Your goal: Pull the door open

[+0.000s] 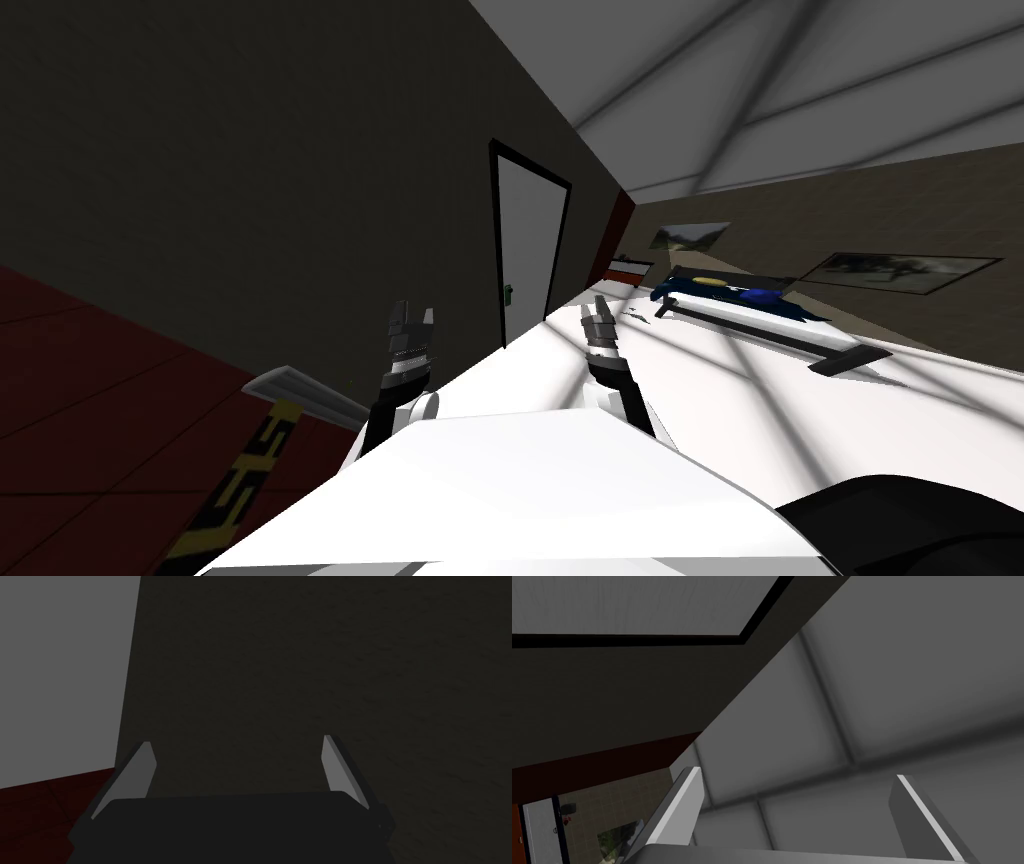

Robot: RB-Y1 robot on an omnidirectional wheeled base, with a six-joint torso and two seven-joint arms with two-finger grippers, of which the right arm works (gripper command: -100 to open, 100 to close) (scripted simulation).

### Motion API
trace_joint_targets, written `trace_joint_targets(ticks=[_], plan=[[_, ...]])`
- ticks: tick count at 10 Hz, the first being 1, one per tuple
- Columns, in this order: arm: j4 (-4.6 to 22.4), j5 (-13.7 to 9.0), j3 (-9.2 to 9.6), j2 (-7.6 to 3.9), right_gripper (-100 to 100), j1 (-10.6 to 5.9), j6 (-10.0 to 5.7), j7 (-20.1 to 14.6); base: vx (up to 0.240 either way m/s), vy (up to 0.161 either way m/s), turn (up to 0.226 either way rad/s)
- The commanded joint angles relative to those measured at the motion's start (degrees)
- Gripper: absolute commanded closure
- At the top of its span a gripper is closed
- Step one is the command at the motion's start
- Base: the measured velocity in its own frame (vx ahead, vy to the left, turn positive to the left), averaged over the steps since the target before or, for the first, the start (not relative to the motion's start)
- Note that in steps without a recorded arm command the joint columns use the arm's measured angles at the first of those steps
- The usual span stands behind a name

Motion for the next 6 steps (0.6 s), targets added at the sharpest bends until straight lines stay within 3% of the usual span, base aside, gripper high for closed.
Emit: trace_joint_targets(ticks=[1,6], plan=[[2.0,2.0,0.16,-0.75,-100,-0.86,-0.39,1.0,0.079,0.002,0.030],[7.5,7.3,0.58,-2.53,-100,-3.18,-1.43,3.8,0.128,0.009,0.024]])
